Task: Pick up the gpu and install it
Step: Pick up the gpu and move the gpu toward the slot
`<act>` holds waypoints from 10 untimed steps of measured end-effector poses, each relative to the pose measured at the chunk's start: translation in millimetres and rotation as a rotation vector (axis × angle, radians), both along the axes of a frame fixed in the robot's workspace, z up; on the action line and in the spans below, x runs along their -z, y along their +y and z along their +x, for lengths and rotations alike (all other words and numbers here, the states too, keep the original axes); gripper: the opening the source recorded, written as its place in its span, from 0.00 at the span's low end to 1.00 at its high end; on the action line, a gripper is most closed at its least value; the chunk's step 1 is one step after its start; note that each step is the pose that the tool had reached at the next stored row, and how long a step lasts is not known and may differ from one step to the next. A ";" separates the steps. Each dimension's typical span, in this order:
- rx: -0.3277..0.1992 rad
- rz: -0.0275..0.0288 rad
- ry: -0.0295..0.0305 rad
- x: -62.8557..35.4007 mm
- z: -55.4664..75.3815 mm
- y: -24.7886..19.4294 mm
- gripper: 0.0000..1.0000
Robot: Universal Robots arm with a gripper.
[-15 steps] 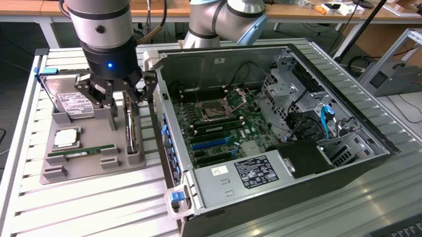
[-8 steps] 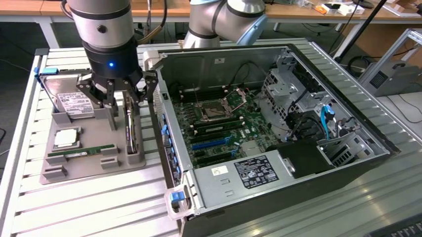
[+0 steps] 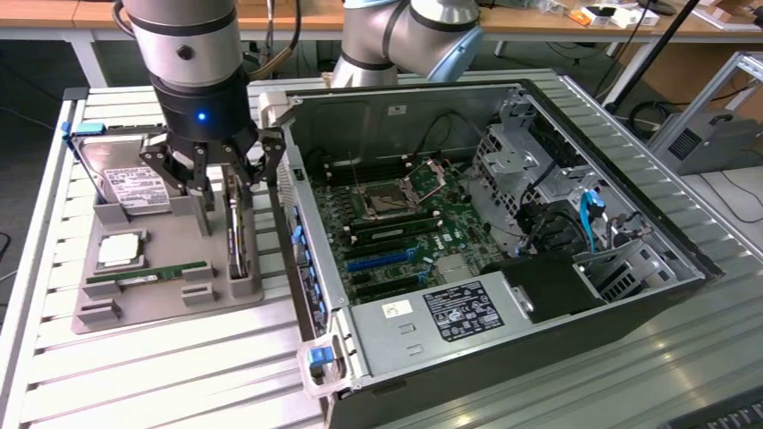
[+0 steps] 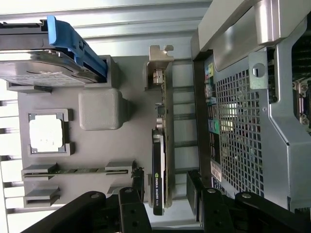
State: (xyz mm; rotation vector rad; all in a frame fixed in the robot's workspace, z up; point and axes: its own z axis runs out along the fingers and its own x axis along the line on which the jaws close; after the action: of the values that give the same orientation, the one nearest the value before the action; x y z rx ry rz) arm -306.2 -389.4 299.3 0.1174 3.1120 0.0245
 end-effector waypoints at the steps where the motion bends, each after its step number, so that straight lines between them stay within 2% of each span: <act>1: 0.000 -0.0009 0.0000 0.3 0.0 0.3 0.48; 4: 0.000 -0.0041 0.0004 1.8 0.0 0.8 0.48; 10: 0.000 -0.0062 0.0001 4.3 0.0 1.6 0.48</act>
State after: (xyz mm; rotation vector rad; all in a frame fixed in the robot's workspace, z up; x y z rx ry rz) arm -306.2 -387.8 295.0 0.1172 3.1119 0.0148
